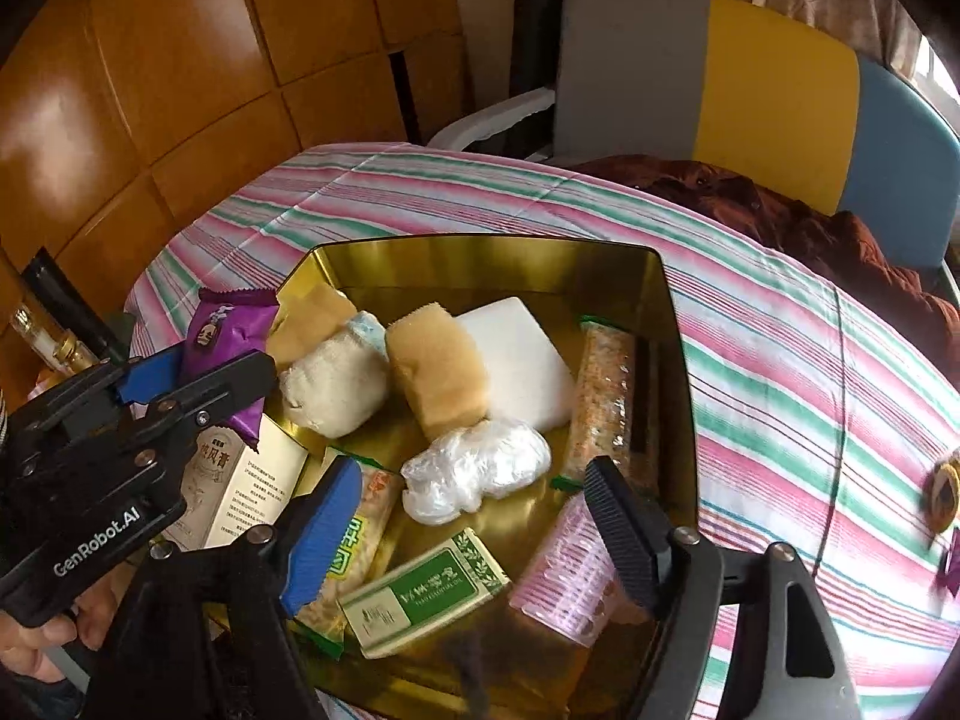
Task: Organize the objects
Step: 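Release the purple packet and white bundle into the tray with both tools, then withdraw both tools from the tray toward the yellow glove and purple packet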
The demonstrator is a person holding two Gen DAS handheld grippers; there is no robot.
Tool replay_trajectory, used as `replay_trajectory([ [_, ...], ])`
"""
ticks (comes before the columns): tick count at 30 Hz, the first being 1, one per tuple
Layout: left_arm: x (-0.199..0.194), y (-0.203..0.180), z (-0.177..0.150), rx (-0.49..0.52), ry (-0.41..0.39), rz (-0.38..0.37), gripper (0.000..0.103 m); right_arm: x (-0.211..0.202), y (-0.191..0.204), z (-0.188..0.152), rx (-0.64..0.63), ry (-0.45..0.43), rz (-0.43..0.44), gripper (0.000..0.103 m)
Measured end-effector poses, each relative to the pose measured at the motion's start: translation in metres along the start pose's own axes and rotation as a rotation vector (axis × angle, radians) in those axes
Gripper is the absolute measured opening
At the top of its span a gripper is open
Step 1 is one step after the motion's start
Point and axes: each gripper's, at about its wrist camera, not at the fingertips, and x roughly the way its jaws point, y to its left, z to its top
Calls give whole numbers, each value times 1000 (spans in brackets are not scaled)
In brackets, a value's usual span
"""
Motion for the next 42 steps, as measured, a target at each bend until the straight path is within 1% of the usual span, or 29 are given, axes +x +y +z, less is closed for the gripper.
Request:
replay_trajectory([
  [8,1,-10,0,22,2,-6,42,-18,-4,-13,21,-30,-33,79],
  [11,1,-13,1,28,-1,-8,48,-23,-4,-18,21,-38,-51,79],
  [14,1,-15,0,36,-3,-6,50,-26,-5,-22,25,-40,-63,81],
  [16,1,-16,0,38,-2,-5,53,-28,-7,-24,33,-43,-65,83],
  [18,0,-17,-1,35,-6,-4,59,-30,-9,-25,42,-50,-66,83],
  [21,-3,-17,-2,37,-16,0,65,-32,-11,-27,54,-67,-71,86],
  [22,-4,-18,-2,40,-21,1,66,-34,-12,-27,58,-74,-74,89],
  [23,-6,-18,-3,43,-29,4,69,-35,-13,-28,63,-82,-76,90],
  [24,-8,-19,-3,45,-37,7,72,-36,-15,-28,68,-88,-81,91],
  [27,-15,-20,-3,56,-65,14,78,-42,-18,-29,74,-109,-105,91],
  [30,-20,-25,-2,70,-78,8,78,-48,-23,-30,88,-126,-126,92],
  [35,-25,-32,-3,90,-78,-7,78,-55,-37,-33,119,-138,-158,92],
  [40,-29,-44,-4,120,-79,-23,79,-63,-60,-37,164,-141,-208,92],
  [42,-30,-50,-4,133,-77,-35,81,-67,-72,-39,182,-141,-234,92],
])
